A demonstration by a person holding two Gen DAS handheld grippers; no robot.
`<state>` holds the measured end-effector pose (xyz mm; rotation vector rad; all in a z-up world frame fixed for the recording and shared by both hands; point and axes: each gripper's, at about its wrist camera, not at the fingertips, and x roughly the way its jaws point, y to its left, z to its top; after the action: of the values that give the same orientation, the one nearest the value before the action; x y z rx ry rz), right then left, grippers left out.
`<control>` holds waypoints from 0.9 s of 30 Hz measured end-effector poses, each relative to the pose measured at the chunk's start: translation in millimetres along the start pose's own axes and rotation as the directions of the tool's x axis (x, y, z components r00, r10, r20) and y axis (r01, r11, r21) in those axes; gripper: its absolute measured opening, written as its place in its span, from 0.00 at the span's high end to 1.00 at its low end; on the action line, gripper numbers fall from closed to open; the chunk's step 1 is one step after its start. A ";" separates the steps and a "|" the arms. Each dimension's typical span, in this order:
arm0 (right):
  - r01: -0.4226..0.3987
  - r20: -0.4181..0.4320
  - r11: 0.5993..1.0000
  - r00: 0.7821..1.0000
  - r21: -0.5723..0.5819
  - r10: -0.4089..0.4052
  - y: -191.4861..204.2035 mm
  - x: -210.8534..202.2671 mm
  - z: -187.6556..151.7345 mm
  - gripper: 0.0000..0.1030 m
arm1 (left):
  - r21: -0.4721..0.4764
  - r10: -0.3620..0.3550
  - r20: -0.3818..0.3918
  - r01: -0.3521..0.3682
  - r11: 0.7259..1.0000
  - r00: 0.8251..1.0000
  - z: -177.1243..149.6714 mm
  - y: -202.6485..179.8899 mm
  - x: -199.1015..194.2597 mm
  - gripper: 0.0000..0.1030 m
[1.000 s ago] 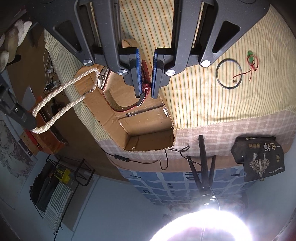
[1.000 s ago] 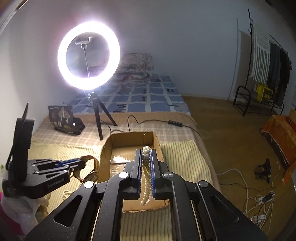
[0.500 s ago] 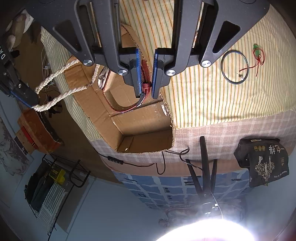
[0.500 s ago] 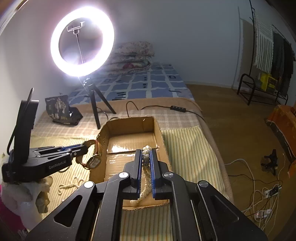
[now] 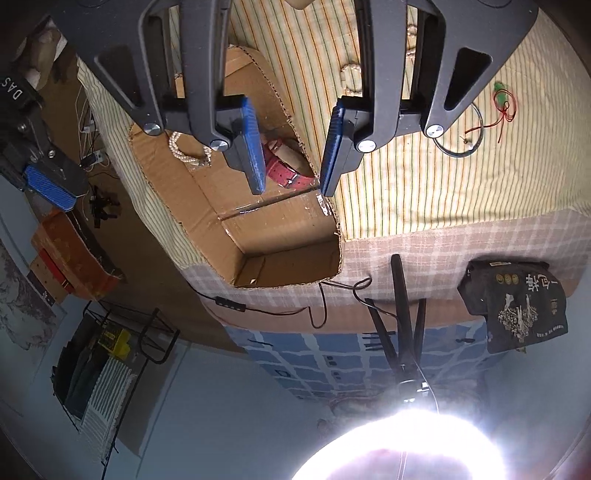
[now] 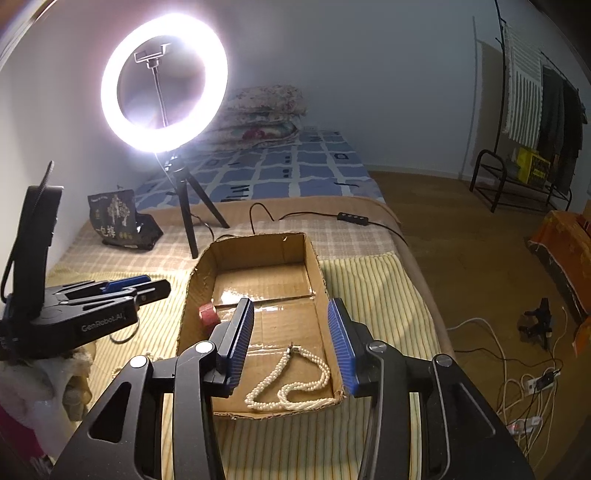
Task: Organize jewelry
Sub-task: 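Open the left tool to drop the watch while the right tool releases the necklace, then move the left tool to the jade pendant while the right tool approaches the pearl earring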
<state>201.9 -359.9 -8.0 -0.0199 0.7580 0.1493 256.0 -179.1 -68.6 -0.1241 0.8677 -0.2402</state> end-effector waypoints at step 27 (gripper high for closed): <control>0.059 0.095 0.998 0.994 0.001 -0.059 36.6 -42.3 -5.3 0.35 | 0.038 0.057 0.112 -0.062 0.997 0.992 -7.9 44.9 -96.6 0.71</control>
<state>162.9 -329.4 18.5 -0.0365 0.6612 0.0940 197.0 -110.8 -11.4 -0.0716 0.7541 -0.1935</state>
